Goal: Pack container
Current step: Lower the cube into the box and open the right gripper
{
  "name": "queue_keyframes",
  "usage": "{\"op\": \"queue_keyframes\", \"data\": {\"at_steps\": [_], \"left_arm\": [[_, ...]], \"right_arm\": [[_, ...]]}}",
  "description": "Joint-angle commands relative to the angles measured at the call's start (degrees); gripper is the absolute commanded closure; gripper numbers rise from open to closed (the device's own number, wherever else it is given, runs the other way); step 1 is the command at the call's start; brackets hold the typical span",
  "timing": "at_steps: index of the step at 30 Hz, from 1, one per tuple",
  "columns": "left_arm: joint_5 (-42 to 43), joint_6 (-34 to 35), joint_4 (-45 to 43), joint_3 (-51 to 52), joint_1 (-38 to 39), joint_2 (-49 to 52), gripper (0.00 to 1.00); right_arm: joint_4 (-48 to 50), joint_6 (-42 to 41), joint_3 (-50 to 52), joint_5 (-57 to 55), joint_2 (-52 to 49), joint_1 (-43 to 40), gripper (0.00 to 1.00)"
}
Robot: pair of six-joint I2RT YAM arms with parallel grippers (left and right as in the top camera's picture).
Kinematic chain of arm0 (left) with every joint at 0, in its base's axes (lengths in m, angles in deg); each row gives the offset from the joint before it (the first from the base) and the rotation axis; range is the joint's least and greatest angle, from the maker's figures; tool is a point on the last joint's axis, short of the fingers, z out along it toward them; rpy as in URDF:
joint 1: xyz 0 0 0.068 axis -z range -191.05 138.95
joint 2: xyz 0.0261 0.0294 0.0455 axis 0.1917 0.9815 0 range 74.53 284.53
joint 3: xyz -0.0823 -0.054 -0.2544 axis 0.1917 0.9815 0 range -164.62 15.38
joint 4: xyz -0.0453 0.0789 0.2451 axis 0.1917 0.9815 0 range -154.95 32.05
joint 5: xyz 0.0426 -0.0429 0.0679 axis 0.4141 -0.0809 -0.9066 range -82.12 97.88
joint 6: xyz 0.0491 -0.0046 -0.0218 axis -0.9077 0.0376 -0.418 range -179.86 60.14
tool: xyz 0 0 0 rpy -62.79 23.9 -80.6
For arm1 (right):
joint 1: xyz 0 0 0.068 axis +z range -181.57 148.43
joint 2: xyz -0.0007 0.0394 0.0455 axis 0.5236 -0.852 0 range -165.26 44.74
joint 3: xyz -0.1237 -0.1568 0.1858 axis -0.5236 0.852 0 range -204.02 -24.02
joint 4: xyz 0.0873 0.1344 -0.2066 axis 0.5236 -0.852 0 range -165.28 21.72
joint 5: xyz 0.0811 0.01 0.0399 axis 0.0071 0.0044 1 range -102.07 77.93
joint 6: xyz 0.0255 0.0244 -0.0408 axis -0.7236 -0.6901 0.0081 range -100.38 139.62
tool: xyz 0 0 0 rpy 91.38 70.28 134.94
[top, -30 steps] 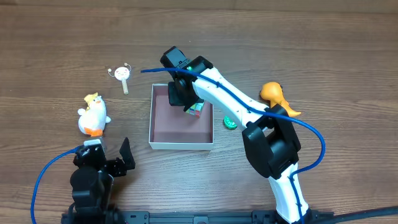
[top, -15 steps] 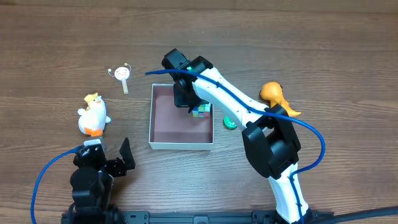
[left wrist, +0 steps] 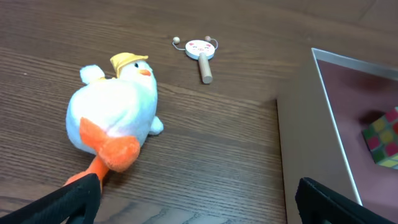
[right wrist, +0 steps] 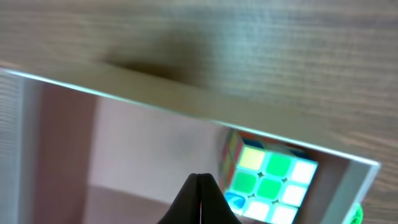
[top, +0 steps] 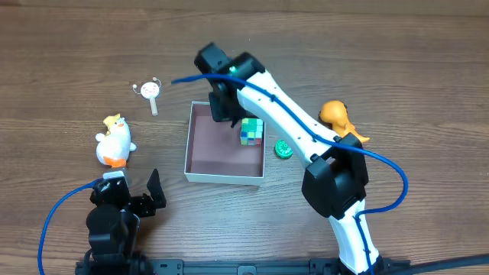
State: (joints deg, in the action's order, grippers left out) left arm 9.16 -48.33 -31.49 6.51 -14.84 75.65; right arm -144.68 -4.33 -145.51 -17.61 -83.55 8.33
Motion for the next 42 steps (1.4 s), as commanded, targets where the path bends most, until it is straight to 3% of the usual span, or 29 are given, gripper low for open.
{"op": "queue_keyframes", "data": {"at_steps": [1,4,7,13,21,25,42], "left_arm": [[-0.2,-1.3,-0.1,0.2,-0.4,0.1,0.00],[-0.2,-1.3,-0.1,0.2,-0.4,0.1,0.00],[-0.2,-1.3,-0.1,0.2,-0.4,0.1,0.00],[-0.2,-1.3,-0.1,0.2,-0.4,0.1,0.00],[-0.2,-1.3,-0.1,0.2,-0.4,0.1,0.00],[-0.2,-1.3,-0.1,0.2,-0.4,0.1,0.00],[-0.2,-1.3,-0.1,0.2,-0.4,0.1,0.00]], "right_arm": [[-7.2,0.4,-9.7,-0.9,0.5,0.3,0.96],[-17.3,-1.2,-12.7,-0.9,0.6,0.3,0.96],[-20.7,-3.1,-11.6,0.5,0.5,0.3,0.96],[-14.2,-4.8,-0.5,2.4,0.3,0.3,0.96],[-14.8,-6.6,5.6,2.9,0.3,0.2,0.96],[-8.2,-6.6,11.8,2.8,0.3,0.2,0.96],[-5.3,-6.3,12.4,-3.9,0.3,0.2,0.96]]}}
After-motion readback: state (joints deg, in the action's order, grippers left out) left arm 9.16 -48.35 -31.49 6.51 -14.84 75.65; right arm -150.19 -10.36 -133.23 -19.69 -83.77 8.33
